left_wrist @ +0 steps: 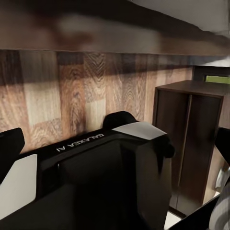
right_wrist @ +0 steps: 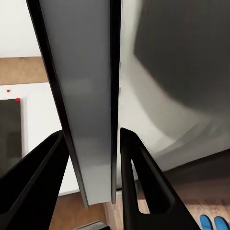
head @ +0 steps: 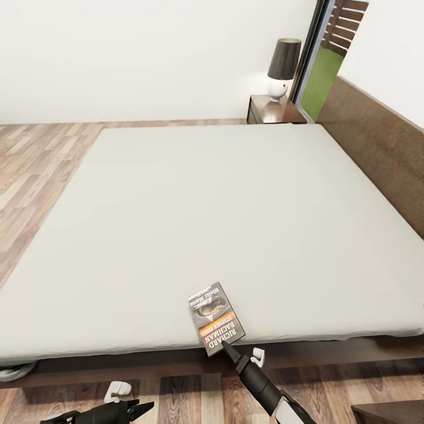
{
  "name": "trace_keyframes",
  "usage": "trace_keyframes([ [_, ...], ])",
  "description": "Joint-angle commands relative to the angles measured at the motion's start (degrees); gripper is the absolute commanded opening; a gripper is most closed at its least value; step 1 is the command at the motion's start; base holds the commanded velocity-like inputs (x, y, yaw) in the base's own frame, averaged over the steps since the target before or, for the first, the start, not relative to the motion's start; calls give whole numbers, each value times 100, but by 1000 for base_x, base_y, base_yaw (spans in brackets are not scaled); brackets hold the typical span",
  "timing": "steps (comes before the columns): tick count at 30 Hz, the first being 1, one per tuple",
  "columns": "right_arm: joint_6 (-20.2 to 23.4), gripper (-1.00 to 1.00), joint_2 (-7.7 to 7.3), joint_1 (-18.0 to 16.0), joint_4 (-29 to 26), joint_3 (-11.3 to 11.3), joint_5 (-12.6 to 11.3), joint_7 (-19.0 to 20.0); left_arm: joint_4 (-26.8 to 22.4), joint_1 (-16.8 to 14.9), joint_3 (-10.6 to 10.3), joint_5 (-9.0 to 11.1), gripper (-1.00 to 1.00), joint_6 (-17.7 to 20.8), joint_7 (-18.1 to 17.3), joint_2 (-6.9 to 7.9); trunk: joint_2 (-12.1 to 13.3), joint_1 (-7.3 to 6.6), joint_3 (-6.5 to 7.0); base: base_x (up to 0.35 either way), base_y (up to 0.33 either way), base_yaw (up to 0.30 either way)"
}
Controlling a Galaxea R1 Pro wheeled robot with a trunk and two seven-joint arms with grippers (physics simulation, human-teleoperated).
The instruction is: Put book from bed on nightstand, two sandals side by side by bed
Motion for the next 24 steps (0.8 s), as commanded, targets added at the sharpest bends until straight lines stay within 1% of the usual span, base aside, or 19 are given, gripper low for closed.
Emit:
trace_keyframes([
  [1,19,-100,1,-1,1,-1,-26,19,0,-2,-49,39,100,-22,-13,2,40,-23,16,0,0,0],
  [9,-17,-100,1,-7,-8,5,18,18,0,-2,-57,32,100,-23,-11,-19,361,-198,159,0,0,0],
  [14,-17,-100,1,-4,-11,9,35,22,0,-2,-55,31,100,-23,-11,-89,561,-308,249,0,0,0],
  [20,2,-100,1,-3,-75,46,62,23,0,-2,-49,35,100,-23,-13,-95,802,-440,357,0,0,0],
  [22,43,-100,-10,-3,-193,151,70,35,0,-2,-49,33,100,-23,-17,-95,882,-484,393,0,0,0],
  [24,74,-100,-47,-5,-534,395,74,41,0,-2,-49,33,100,-26,-19,-95,962,-528,428,0,0,0],
])
